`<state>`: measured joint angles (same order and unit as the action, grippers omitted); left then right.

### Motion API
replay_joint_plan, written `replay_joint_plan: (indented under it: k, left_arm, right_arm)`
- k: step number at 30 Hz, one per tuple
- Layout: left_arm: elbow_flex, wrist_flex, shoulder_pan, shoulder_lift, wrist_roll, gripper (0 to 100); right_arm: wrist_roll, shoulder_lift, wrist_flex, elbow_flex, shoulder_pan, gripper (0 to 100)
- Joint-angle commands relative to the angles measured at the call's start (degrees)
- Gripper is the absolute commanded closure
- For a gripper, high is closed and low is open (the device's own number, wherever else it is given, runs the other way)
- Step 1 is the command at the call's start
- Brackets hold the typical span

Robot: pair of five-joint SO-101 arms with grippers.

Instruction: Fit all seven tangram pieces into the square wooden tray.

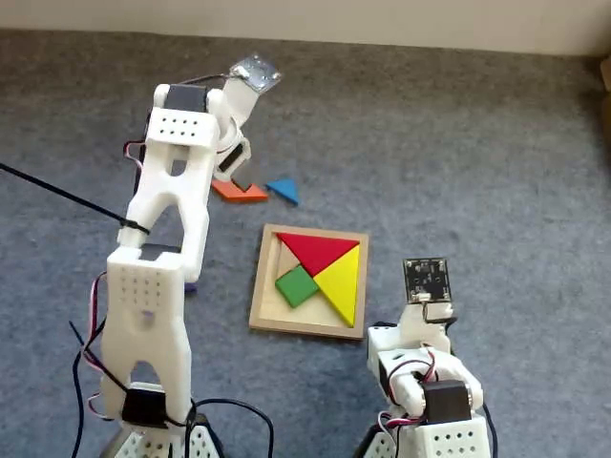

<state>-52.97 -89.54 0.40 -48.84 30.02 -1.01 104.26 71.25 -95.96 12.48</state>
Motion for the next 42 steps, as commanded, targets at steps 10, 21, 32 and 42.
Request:
replay_joint_plan:
  k: [10, 21, 32, 42]
  left_arm:
    - [-18.1, -2.4, -0.4, -13.1, 2.9, 76]
    - [-18.3, -2.4, -0.3, -18.7, 4.6, 76]
    - [-18.5, -7.6, 0.9, -20.2, 8.4, 76]
    - [-18.5, -7.6, 1.8, -20.0, 8.2, 88]
  right_arm:
    - [-0.3, 0.9, 0.4, -8.6, -0.5, 98.4]
    - [-0.3, 0.9, 0.4, -8.6, -0.5, 98.4]
    - [-0.3, 0.9, 0.4, -8.6, -0.5, 98.4]
    - [-0.3, 0.9, 0.4, -8.6, -0.5, 98.4]
